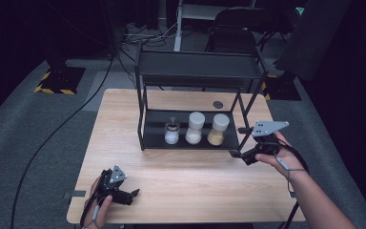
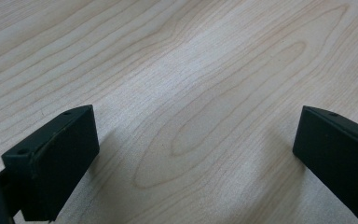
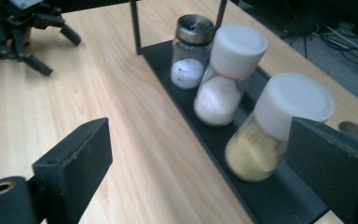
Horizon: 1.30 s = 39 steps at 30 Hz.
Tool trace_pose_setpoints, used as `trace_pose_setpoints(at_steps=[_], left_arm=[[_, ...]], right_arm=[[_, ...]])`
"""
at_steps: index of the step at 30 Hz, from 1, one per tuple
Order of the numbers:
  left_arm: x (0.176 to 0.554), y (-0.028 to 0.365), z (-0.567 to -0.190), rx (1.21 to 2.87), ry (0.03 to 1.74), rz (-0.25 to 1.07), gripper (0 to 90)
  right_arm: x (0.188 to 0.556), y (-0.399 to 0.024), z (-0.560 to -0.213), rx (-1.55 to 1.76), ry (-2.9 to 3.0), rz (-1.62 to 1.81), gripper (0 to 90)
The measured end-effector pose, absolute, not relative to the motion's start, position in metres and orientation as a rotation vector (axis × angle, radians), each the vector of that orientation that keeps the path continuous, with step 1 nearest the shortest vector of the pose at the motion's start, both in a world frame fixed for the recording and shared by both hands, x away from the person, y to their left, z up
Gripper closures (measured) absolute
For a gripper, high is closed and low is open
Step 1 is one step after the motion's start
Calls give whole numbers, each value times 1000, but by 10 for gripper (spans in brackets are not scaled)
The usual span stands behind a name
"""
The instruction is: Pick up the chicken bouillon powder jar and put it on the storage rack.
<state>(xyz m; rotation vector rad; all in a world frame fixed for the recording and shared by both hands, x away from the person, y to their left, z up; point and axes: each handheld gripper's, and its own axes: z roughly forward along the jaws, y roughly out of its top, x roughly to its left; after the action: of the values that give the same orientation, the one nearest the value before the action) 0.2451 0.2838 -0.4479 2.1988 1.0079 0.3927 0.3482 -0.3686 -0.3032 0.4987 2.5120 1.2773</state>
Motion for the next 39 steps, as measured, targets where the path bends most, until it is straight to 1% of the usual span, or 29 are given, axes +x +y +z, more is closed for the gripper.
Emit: trace_pose_setpoints(at_steps=[19,39], left_arm=[[245,284,-448,2199,1008,393,2],[245,284,-448,2199,1009,394,2]], right_arm=[[325,-387,-351,531,2500,1280,41],[312,-397,-407,621,2544,1191,40]])
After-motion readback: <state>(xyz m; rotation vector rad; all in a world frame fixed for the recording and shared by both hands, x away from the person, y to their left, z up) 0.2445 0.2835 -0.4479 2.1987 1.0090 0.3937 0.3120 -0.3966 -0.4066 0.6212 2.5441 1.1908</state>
